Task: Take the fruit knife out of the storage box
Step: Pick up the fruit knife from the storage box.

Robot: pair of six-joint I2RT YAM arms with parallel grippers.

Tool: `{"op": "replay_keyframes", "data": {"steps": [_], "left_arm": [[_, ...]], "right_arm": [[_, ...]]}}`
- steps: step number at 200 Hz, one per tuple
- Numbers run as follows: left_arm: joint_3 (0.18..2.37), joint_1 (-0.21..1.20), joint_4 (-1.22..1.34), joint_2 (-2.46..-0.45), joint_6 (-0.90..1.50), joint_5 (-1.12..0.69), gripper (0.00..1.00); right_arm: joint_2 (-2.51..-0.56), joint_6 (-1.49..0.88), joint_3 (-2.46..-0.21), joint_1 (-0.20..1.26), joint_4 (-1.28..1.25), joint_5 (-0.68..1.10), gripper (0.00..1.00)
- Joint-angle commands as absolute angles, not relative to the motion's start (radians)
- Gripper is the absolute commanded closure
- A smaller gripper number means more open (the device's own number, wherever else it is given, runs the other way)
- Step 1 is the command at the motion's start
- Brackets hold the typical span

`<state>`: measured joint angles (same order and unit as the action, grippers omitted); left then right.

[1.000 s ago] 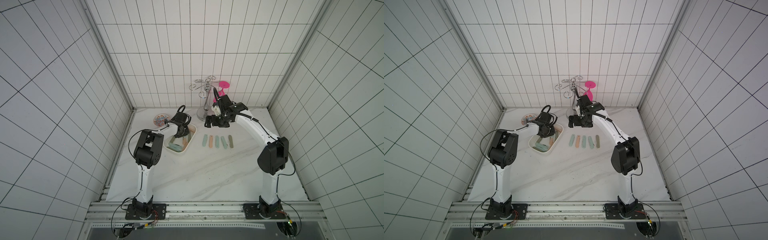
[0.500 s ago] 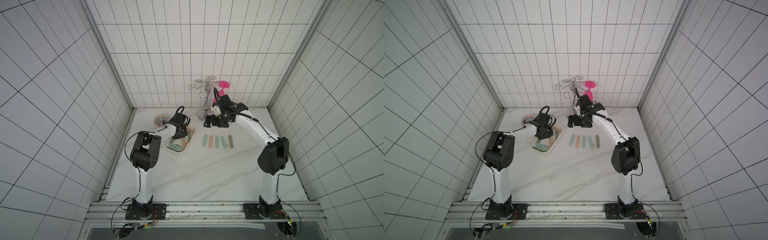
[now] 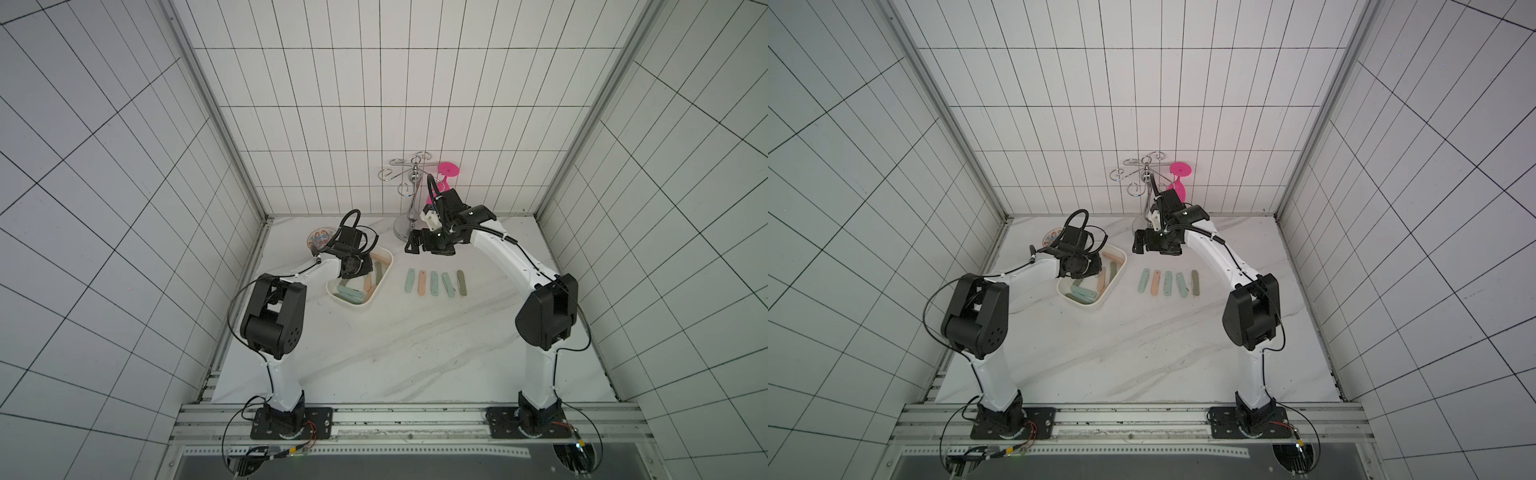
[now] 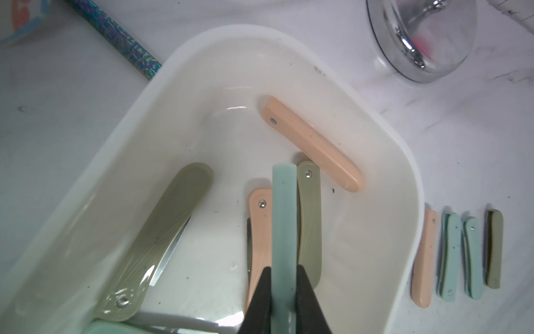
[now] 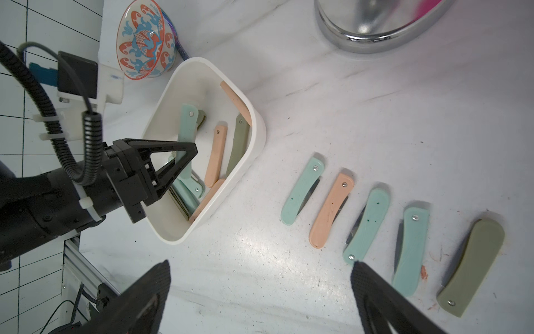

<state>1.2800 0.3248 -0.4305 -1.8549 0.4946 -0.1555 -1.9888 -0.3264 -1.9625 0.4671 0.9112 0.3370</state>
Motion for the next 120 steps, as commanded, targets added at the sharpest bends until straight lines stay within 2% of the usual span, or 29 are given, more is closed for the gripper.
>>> {"op": "replay_keyframes", "data": {"steps": [1,16,37,53,120], "left_arm": [[1.243,0.321,-0.337,-1.786,0.463,-0.273,0.89],[1.211,0.321,-0.309,-1.752,0.460,-0.327,0.89],[1.158,0.320,-0.254,-1.700,0.465,-0.410,0.91],[1.116,0.321,-0.211,-1.664,0.482,-0.478,0.93],[0.991,0.357,-0.037,-1.534,0.580,-0.586,0.97]], "right_arm": [[-1.993,-0.348,-1.938,0.471,0.895,0.386,0.01],[-1.996,-0.361,-1.931,0.471,0.875,0.417,0.09],[-1.996,-0.380,-1.921,0.474,0.844,0.455,0.26],[-1.997,-0.390,-1.920,0.478,0.828,0.470,0.34],[-2.038,-0.454,-1.931,0.492,0.758,0.586,0.29]]}}
